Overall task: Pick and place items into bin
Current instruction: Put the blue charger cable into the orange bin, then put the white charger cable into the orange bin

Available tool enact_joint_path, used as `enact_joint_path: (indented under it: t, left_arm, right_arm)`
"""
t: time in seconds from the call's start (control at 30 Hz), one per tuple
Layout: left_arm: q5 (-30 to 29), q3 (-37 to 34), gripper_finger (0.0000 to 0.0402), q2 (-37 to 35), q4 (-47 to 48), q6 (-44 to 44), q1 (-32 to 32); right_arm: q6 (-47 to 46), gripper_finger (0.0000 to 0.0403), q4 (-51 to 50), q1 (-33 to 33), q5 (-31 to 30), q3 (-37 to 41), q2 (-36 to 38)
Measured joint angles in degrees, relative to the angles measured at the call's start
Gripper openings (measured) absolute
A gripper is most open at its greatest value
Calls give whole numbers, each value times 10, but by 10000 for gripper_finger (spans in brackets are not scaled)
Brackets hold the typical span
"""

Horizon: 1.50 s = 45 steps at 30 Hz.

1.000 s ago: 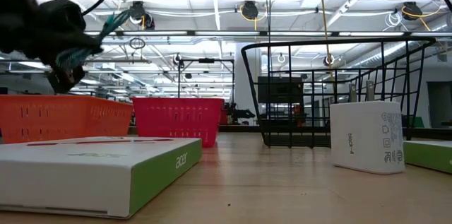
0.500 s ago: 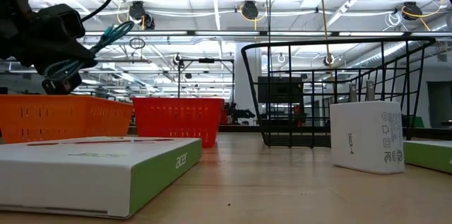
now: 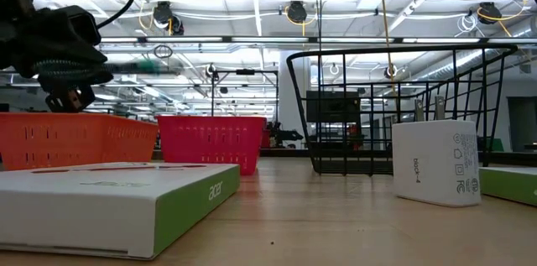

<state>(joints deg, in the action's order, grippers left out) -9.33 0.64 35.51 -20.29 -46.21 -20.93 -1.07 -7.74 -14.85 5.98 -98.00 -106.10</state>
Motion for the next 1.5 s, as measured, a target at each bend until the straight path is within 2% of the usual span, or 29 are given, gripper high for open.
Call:
enact_joint_path:
  t: [0.17, 0.3, 0.5, 0.63, 0.77, 0.87, 1.23, 1.4, 1.5]
  left_arm:
    - [-2, 0, 172, 0, 2, -2, 0]
    - [-2, 0, 192, 0, 19, -11, 0]
    - [-12, 0, 195, 0, 23, -24, 0]
    - [-6, 0, 195, 0, -35, -20, 0]
    - [29, 0, 195, 0, -123, 12, 0]
    - [65, 0, 195, 0, -152, 26, 0]
    - [77, 0, 195, 1, -166, 45, -41]
    - [8, 0, 195, 1, -169, 19, -84]
    - [-47, 7, 195, 8, -167, 22, -118]
  right_arm:
    - [-2, 128, 2, -1, 0, 11, 0]
    - [-2, 128, 1, -6, 0, 12, 3]
    - [-1, 128, 6, -12, 1, 12, 14]
    - [0, 128, 7, -14, 0, 12, 17]
    - [-2, 128, 3, -14, 0, 12, 18]
    - [-2, 128, -13, -14, 0, 12, 18]
    - [-12, 128, -109, -18, -4, 12, 18]
    - [-41, 128, -173, -19, -4, 12, 18]
    - [-42, 128, -164, -22, -4, 31, 18]
